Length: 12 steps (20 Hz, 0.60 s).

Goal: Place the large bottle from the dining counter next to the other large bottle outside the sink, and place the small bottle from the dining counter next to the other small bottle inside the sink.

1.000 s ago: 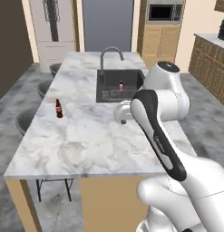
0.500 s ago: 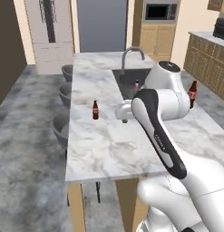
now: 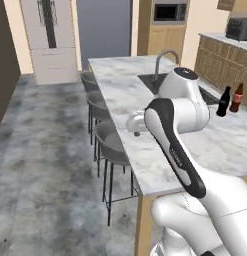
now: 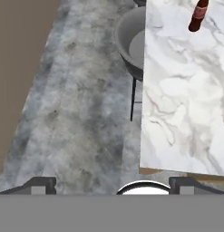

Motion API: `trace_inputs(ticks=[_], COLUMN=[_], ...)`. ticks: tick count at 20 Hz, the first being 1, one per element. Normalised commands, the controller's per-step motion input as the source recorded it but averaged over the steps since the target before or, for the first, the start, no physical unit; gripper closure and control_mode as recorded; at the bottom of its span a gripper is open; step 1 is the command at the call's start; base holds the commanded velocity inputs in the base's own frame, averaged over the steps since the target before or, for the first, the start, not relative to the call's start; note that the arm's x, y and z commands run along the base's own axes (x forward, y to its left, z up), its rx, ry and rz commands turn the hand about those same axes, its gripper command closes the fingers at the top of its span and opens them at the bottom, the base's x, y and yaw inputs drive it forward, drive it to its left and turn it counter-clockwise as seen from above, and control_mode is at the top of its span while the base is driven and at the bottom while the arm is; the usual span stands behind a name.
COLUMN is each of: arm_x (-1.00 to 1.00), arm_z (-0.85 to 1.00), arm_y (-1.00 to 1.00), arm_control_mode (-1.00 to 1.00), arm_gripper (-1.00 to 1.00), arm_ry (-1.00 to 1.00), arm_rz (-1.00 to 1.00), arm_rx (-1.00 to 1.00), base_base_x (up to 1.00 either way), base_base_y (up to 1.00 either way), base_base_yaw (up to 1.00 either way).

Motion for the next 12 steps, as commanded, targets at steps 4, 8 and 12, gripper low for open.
trace_inputs(ticks=[4, 8, 12], arm_x=[0.0, 0.0, 0.0], arm_z=[0.0, 0.0, 0.0], arm_y=[0.0, 0.0, 0.0], arm_control_mode=[1.0, 1.0, 1.0], arm_gripper=[-1.0, -1.0, -1.0], arm_ry=[0.0, 0.0, 0.0], arm_rz=[0.0, 0.0, 0.0], arm_rx=[0.0, 0.0, 0.0], base_base_x=[0.0, 0.22, 0.42], base_base_y=[1.0, 1.0, 0.95], base_base_yaw=[-0.39, -0.54, -0.66])
